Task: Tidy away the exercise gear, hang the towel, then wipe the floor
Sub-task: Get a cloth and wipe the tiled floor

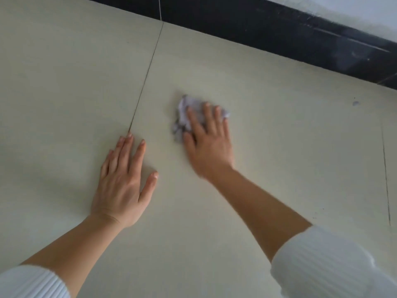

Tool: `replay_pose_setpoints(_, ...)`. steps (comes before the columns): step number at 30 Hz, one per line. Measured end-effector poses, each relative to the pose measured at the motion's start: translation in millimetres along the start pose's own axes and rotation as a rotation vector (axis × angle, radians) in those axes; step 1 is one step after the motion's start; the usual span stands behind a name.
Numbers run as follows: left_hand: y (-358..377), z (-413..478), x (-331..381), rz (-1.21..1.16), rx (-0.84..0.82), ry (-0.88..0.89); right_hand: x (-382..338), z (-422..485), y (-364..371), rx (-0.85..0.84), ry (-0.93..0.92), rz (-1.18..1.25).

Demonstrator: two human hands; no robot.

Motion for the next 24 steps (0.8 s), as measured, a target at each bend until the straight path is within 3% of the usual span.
replay_pose_setpoints(4,0,0,-1,-0.011,0.007,-0.005,10,-68,-3,-0.221,-0.349,-0.084)
replay_pose_setpoints(6,2,0,-1,-0.004,0.007,-0.001,40,-79,-15,-0.22,-0.4,-0.15)
replay_pose_setpoints(8,4,0,-1,0.001,0.003,0.003,75,-69,-32,-0.127,-0.251,-0.22)
replay_pose_setpoints(10,4,0,-2,0.005,0.006,0.0,104,-47,-53,-0.008,0.022,-0.239)
replay_pose_setpoints(13,4,0,-1,0.01,0.005,0.005,121,-6,-70,0.105,0.4,-0.118)
replay_pose_setpoints(16,3,-1,-1,0.005,0.012,0.002,100,16,-64,0.125,0.536,0.018)
replay_pose_setpoints(20,4,0,-1,-0.005,0.005,-0.002,54,-24,-38,0.017,0.283,-0.022)
replay_pose_setpoints(24,2,-1,0,-0.022,-0.007,-0.004,13,-121,-7,-0.112,0.003,0.024)
Point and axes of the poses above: each hand's wrist, its own z-axis towards the middle knuckle, its own y-axis out of the palm, x = y × z, the point moved 3 cm from there along z, towards the middle knuckle, and after that the axes turned 12 degrees about z, right-handed, at the moved point
